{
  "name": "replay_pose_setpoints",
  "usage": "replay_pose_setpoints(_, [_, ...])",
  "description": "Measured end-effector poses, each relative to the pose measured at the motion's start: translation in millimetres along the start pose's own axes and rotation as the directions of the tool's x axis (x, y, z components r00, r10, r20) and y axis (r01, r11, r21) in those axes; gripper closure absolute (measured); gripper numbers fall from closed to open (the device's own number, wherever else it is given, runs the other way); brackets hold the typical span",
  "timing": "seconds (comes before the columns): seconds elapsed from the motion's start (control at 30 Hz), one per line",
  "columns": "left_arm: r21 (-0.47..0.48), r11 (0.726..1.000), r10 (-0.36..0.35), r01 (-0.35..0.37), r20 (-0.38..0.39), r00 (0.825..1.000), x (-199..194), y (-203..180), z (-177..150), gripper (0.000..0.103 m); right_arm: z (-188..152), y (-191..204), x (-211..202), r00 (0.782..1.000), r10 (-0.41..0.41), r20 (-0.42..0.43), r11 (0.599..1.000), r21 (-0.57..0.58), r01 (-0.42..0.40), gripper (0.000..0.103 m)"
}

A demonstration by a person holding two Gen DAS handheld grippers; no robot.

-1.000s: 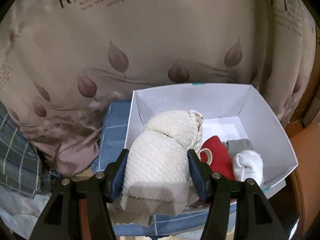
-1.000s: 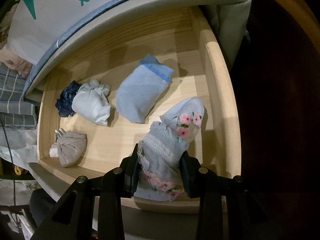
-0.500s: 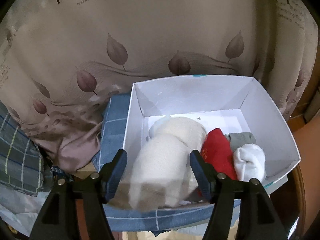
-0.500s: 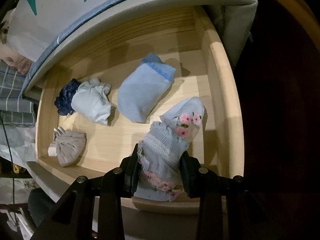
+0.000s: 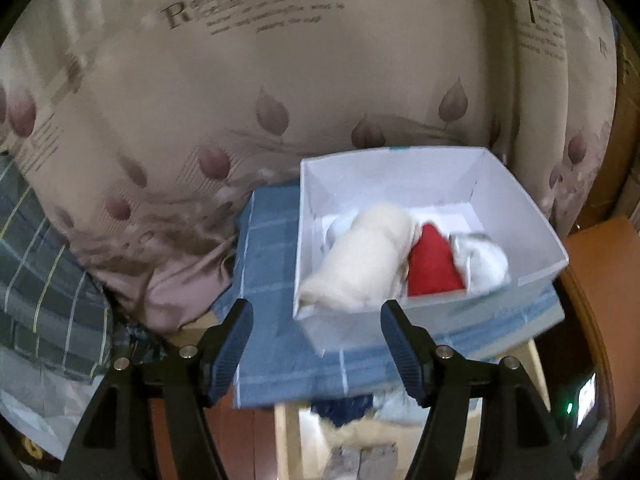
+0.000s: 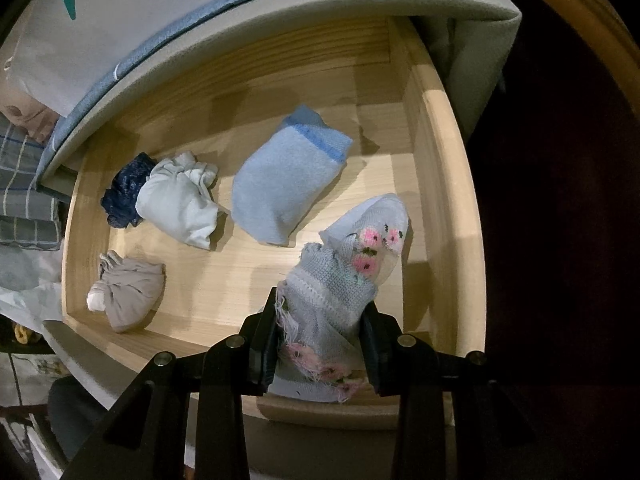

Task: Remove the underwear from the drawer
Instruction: 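Open the left tool and withdraw it back over the drawer, then carry the pink-flowered underwear into the white box and open the right tool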

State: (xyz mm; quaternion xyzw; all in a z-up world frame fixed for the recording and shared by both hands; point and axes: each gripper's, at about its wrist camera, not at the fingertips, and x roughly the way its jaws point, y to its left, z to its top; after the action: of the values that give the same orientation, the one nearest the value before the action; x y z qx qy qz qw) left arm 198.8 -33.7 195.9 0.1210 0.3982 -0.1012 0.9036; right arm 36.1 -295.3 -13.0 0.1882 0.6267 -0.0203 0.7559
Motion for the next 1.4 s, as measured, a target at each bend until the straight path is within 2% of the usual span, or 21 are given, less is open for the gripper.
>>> replay_pose_setpoints(0.17, [-0.071, 0.997, -0.003, 0.0, -0.039, 0.999, -5, 14, -53, 0.035, 0, 4, 1, 1.0, -0.028, 0.006, 1.0, -0.01, 0.028, 0.07])
replay_pose_setpoints(0.33, [-0.145, 0.989, 0.024, -0.035, -0.079, 0.997, 3, 14, -109, 0.035, 1, 8, 2, 0.999, -0.051, 0.008, 0.999, -0.019, 0.051, 0.07])
replay_pose_setpoints(0.5, [-0.187, 0.981, 0.023, -0.055, -0.168, 0.986, 27, 6, -150, 0.035, 2, 17, 4, 0.996, -0.085, 0.01, 0.996, -0.039, 0.085, 0.07])
replay_pose_setpoints(0.63, [-0.193, 0.976, 0.064, -0.1, -0.183, 0.981, 38, 0, -174, 0.035, 2, 25, 6, 0.994, -0.112, 0.018, 0.992, -0.057, 0.113, 0.07])
replay_pose_setpoints(0.8, [-0.171, 0.973, 0.119, -0.152, -0.189, 0.975, 44, 0, -188, 0.035, 3, 27, 6, 0.991, -0.13, 0.024, 0.989, -0.066, 0.132, 0.07])
replay_pose_setpoints(1.03, [-0.245, 0.963, 0.075, -0.114, -0.164, 0.984, 42, 10, -193, 0.035, 2, 28, 7, 0.989, -0.146, 0.036, 0.986, -0.072, 0.148, 0.07])
replay_pose_setpoints(1.2, [-0.219, 0.967, 0.102, -0.131, -0.137, 0.985, 40, 4, -192, 0.035, 3, 28, 5, 0.986, -0.158, 0.048, 0.984, -0.08, 0.162, 0.07])
replay_pose_setpoints(1.4, [-0.227, 0.97, 0.057, -0.085, -0.129, 0.99, 41, 4, -193, 0.035, -1, 35, -6, 0.982, -0.155, 0.105, 0.979, -0.114, 0.167, 0.07])
